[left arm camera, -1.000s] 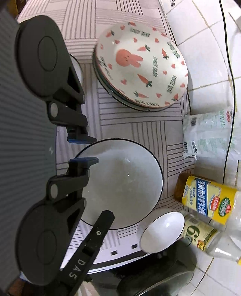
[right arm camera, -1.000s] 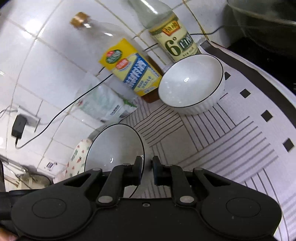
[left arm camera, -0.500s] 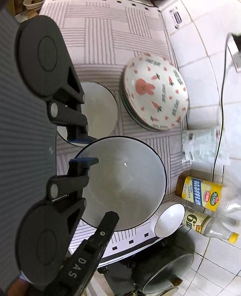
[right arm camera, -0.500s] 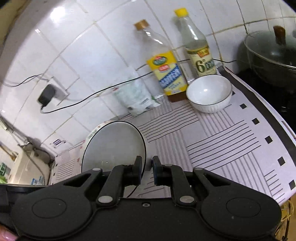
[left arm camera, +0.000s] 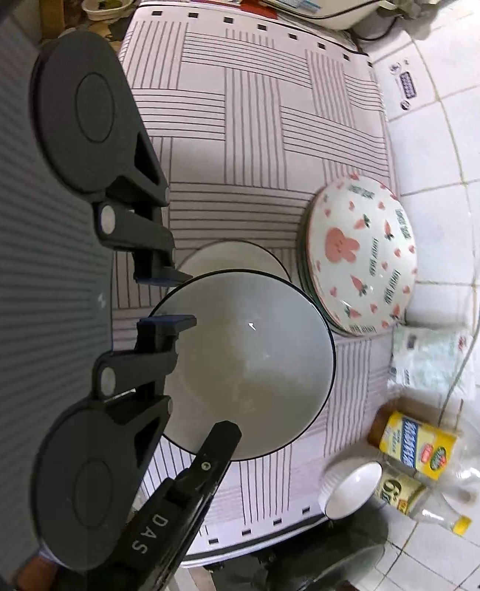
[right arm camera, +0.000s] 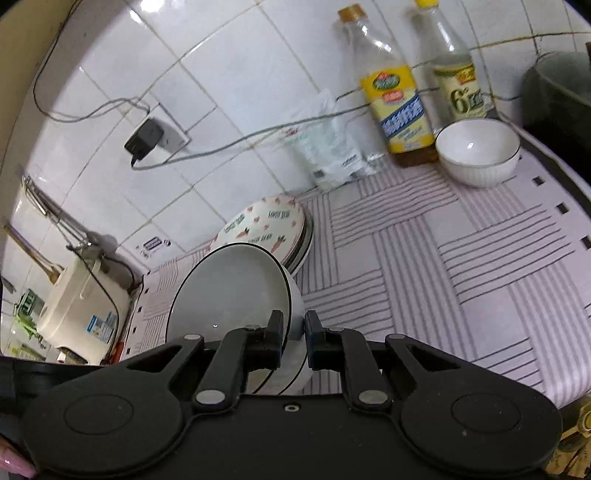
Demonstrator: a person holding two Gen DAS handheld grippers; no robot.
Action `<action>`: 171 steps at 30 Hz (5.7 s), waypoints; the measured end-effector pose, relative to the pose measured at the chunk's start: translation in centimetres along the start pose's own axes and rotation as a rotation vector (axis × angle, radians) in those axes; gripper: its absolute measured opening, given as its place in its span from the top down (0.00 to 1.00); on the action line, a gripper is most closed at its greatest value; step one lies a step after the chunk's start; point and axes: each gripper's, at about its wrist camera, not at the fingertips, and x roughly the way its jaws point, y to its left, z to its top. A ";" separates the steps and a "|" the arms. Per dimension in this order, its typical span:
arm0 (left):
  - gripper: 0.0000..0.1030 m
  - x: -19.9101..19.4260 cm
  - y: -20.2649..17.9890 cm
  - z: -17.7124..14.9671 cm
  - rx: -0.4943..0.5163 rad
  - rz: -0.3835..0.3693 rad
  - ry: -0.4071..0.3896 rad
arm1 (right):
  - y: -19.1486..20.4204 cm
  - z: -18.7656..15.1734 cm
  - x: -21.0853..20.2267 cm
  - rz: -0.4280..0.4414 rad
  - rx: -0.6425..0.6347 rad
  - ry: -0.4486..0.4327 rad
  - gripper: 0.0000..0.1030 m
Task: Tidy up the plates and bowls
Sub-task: 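Lower the held bowl into the first bowl and open the left gripper, then reach the left gripper to the last white bowl and grasp its rim, then carry the bowl onto the two nested bowls and open the left gripper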
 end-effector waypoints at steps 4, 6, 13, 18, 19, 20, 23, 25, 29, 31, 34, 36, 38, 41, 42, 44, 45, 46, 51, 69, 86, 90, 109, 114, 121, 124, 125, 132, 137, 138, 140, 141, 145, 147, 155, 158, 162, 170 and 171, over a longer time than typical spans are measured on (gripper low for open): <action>0.85 1.1 0.8 -0.1 -0.020 -0.009 0.045 | 0.5 -0.4 1.0 -0.005 -0.016 0.024 0.84; 0.85 1.5 0.9 -0.1 -0.032 -0.012 0.055 | 0.4 -0.4 1.4 -0.002 -0.009 0.031 0.84; 0.84 2.9 1.6 0.6 -0.068 0.003 0.076 | 1.3 0.1 3.3 -0.019 -0.087 0.054 0.84; 0.80 4.2 2.0 0.8 -0.089 -0.002 0.121 | 1.3 0.2 4.6 -0.026 -0.123 0.075 0.84; 0.79 4.4 1.9 0.8 -0.091 -0.004 0.130 | 1.3 0.2 4.9 -0.028 -0.133 0.081 0.85; 0.79 4.5 1.8 0.9 -0.087 -0.003 0.135 | 1.4 0.2 5.0 -0.032 -0.145 0.086 0.85; 0.79 4.9 1.5 1.3 -0.081 0.010 0.149 | 1.8 0.3 5.6 -0.052 -0.214 0.097 0.85; 0.78 5.3 1.3 1.5 -0.076 0.020 0.162 | 1.9 0.3 6.0 -0.065 -0.251 0.104 0.85; 0.75 5.7 1.2 1.7 -0.070 0.036 0.177 | 1.8 0.3 6.5 -0.067 -0.284 0.114 0.85; 0.72 5.8 1.2 1.8 -0.071 0.034 0.185 | 2.0 0.3 6.7 -0.072 -0.310 0.120 0.85; 0.71 5.8 1.1 1.9 -0.070 0.041 0.186 | 2.6 0.0 7.1 -0.094 -0.373 0.120 0.84; 0.69 5.9 1.2 1.9 -0.075 0.035 0.188 | 2.7 0.0 7.2 -0.095 -0.393 0.118 0.84; 0.67 6.0 1.3 1.8 -0.071 0.034 0.188 | 2.5 0.0 7.2 -0.087 -0.392 0.120 0.84; 0.60 5.7 1.3 1.6 -0.066 0.038 0.186 | 2.3 0.1 7.2 -0.079 -0.390 0.126 0.83; 0.55 5.3 1.3 1.6 -0.058 0.041 0.178 | 2.3 0.1 7.0 -0.071 -0.387 0.123 0.83; 0.50 4.5 1.2 1.5 -0.032 0.050 0.162 | 1.8 0.4 6.2 -0.045 -0.371 0.107 0.79; 0.45 4.1 1.1 1.4 -0.021 0.054 0.158 | 1.4 0.5 5.8 -0.029 -0.361 0.096 0.69; 0.44 3.6 0.9 1.4 -0.010 0.055 0.149 | 1.0 0.6 5.1 -0.013 -0.352 0.079 0.60; 0.41 1.1 -0.9 1.4 0.059 0.051 0.109 | -0.7 1.5 1.4 0.019 -0.358 -0.012 0.50; 0.15 0.0 -13.4 7.5 0.266 -0.071 -0.091 | -10.0 5.2 -2.0 -0.204 -0.470 -0.222 0.16; 0.08 9.9 -20.4 14.2 0.248 -0.184 -0.101 | -14.9 8.0 6.5 -0.358 -0.444 -0.189 0.08; 0.11 13.1 -21.3 15.9 0.243 -0.171 -0.092 | -16.2 9.1 8.1 -0.368 -0.392 -0.193 0.08; 0.80 20.8 -22.3 19.8 0.120 -0.230 0.019 | -18.9 11.8 12.2 -0.331 -0.334 -0.185 0.02; 0.90 20.3 -22.9 19.3 0.194 -0.231 0.031 | -18.2 11.4 11.8 -0.340 -0.352 -0.193 0.02; 0.89 18.3 -22.7 17.4 0.233 -0.234 0.034 | -17.9 10.3 10.2 -0.321 -0.293 -0.200 0.02; 0.89 17.0 -22.5 16.3 0.252 -0.226 0.027 | -17.4 9.6 9.3 -0.312 -0.279 -0.203 0.02; 0.89 16.5 -22.3 15.9 0.254 -0.226 0.023 | -17.2 9.4 9.0 -0.310 -0.276 -0.206 0.02; 0.89 11.9 -20.8 13.8 0.253 -0.225 0.013 | -15.0 7.9 6.0 -0.275 -0.293 -0.212 0.02; 0.89 9.0 -18.3 12.3 0.213 -0.223 0.011 | -12.3 6.6 3.5 -0.241 -0.343 -0.216 0.02; 0.88 8.5 -17.7 12.0 0.202 -0.222 0.011 | -11.7 6.2 3.1 -0.226 -0.347 -0.215 0.02; 0.88 7.3 -16.4 11.2 0.190 -0.209 0.007 | -10.9 5.6 2.4 -0.188 -0.347 -0.214 0.02; 0.88 6.7 -15.8 10.8 0.189 -0.200 0.003 | -10.3 5.3 2.1 -0.172 -0.352 -0.213 0.02; 0.88 4.4 -13.0 9.4 0.157 -0.173 0.000 | -7.3 3.7 1.1 -0.129 -0.388 -0.201 0.02; 0.88 3.6 -11.8 9.0 0.133 -0.162 -0.004 | -6.1 3.1 0.7 -0.102 -0.389 -0.193 0.02; 0.88 0.7 -6.8 6.7 0.031 -0.169 -0.005 | -2.2 1.2 -0.9 -0.015 -0.422 -0.173 0.02; 0.88 0.0 -5.2 5.5 0.007 -0.154 -0.007 | -0.8 0.7 -1.2 0.015 -0.448 -0.152 0.02; 0.89 -0.2 -2.9 4.2 -0.033 -0.127 0.002 | 0.8 0.0 -0.8 0.059 -0.495 -0.104 0.02; 0.89 1.0 0.7 3.6 -0.103 -0.057 0.034 | 3.4 -1.4 1.7 0.129 -0.557 -0.013 0.02; 0.89 1.2 0.8 3.6 -0.099 -0.042 0.040 | 3.6 -1.5 2.0 0.135 -0.563 -0.008 0.02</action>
